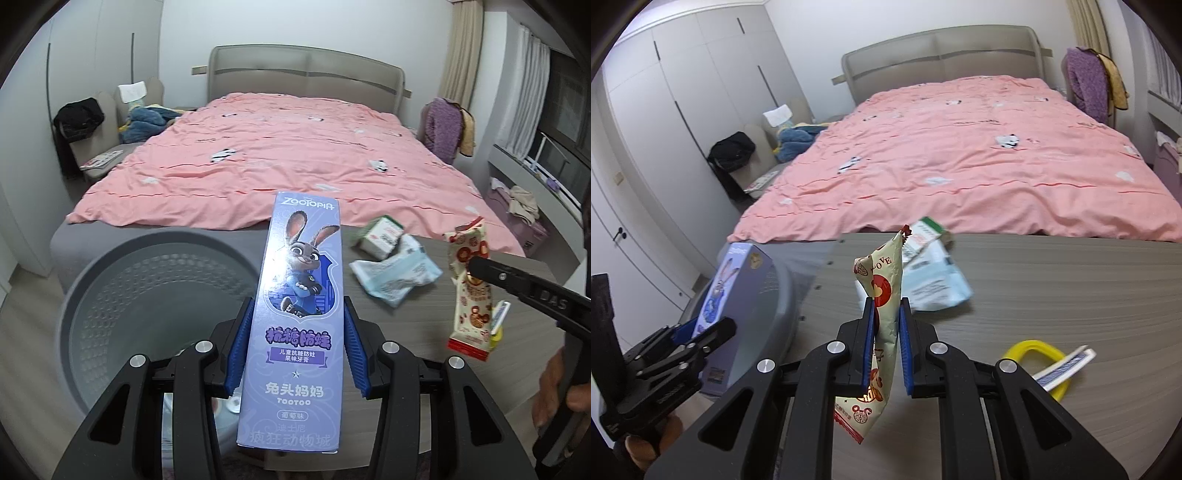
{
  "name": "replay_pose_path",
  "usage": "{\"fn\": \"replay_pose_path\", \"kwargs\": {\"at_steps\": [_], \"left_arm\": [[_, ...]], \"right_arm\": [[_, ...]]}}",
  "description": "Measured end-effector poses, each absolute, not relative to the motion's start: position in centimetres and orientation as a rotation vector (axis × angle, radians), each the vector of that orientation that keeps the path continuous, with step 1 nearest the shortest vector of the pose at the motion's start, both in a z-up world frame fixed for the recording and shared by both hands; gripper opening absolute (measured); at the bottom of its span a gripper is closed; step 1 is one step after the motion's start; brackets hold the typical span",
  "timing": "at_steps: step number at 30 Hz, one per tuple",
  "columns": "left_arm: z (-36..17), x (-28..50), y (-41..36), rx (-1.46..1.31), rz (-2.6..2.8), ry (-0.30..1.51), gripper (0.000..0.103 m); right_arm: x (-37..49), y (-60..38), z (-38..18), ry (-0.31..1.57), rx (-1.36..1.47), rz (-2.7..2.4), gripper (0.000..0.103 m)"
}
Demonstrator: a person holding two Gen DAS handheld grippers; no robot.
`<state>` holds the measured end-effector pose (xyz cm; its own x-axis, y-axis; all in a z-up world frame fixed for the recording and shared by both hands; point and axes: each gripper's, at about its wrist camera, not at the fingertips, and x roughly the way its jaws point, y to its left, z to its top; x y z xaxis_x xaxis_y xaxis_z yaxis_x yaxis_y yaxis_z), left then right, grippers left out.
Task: Collect trash
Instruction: 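Carry box and wrapper over the grey basket with both tools and release them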
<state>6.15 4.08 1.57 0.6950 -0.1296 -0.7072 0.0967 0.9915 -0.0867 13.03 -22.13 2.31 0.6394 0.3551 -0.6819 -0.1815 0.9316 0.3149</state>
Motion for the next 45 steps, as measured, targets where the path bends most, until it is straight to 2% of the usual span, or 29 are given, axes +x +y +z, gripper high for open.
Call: {"fn": "replay_pose_path", "kwargs": {"at_steps": [17, 38, 41, 43, 45], "left_arm": [[-0.5, 6.0, 16.1, -0.107, 0.101, 0.812, 0.045], [-2.2, 7.5, 18.8, -0.139, 0.118, 0.851, 0.045], [-2.0, 7.3, 19.0, -0.137, 0.128, 0.843, 0.053], [-1.9, 7.1, 19.0, -0.136, 0.135, 0.840, 0.055], [-1.8, 6.9, 19.0, -0.135, 0.140, 0.837, 0.058]], "right_arm": [[13.2, -8.1, 1.6, 0.871, 0.125, 0.589, 0.013], [16.2, -2.6, -0.1, 0.905, 0.071, 0.645, 0.016], [16.2, -2.4, -0.3, 0.902, 0.068, 0.639, 0.024], [16.1, -2.5, -0.2, 0.894, 0.069, 0.632, 0.040], [16.1, -2.6, -0.1, 0.888, 0.069, 0.630, 0.041]]}}
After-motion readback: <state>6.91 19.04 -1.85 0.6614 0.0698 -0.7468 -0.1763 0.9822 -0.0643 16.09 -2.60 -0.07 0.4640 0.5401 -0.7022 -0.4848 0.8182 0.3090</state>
